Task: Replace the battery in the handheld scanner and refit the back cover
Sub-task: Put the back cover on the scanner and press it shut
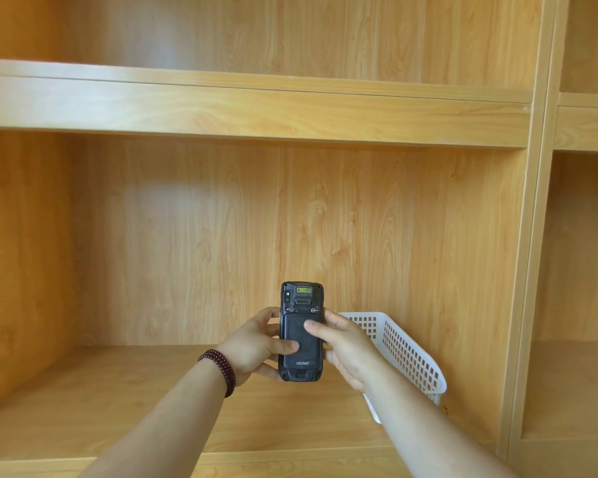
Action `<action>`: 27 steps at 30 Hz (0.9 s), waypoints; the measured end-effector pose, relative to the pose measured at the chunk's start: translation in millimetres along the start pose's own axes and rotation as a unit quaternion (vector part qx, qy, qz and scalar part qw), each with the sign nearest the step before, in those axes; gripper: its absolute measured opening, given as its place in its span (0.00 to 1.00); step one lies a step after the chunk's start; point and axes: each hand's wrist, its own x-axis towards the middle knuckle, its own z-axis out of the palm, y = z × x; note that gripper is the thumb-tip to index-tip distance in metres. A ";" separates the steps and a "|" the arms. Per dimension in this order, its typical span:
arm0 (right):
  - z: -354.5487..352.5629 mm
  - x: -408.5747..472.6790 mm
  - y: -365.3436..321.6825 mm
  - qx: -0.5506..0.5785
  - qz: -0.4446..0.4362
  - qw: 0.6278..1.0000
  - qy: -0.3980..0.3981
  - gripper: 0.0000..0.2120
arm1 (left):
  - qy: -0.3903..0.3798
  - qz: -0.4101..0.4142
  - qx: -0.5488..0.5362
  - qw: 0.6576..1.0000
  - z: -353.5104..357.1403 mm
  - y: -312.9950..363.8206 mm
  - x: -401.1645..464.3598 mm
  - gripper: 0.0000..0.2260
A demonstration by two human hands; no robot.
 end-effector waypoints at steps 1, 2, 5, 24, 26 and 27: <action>-1.0 0.7 0.1 -0.005 0.005 1.000 -0.017 0.17 | 0.003 0.002 -0.005 1.000 -1.0 -1.2 0.8 0.22; -1.5 1.2 -0.1 -0.014 0.010 0.999 -0.028 0.21 | 0.004 0.004 -0.012 1.000 -1.5 -2.5 1.6 0.22; -3.4 4.9 -0.8 -0.032 0.017 0.999 -0.027 0.27 | 0.005 0.014 -0.024 1.000 -1.8 -4.2 2.5 0.23; -9.9 1.7 6.4 -0.038 0.034 0.998 -0.045 0.34 | 0.004 0.025 -0.044 0.999 -9.4 -2.5 -0.1 0.20; -8.7 0.3 6.3 -0.031 0.039 0.998 -0.048 0.29 | 0.000 0.016 -0.050 0.999 -7.9 -0.4 -2.9 0.16; -7.8 -0.4 5.7 -0.032 0.042 0.998 -0.045 0.25 | 0.005 0.014 -0.048 0.999 -7.0 0.6 -3.5 0.14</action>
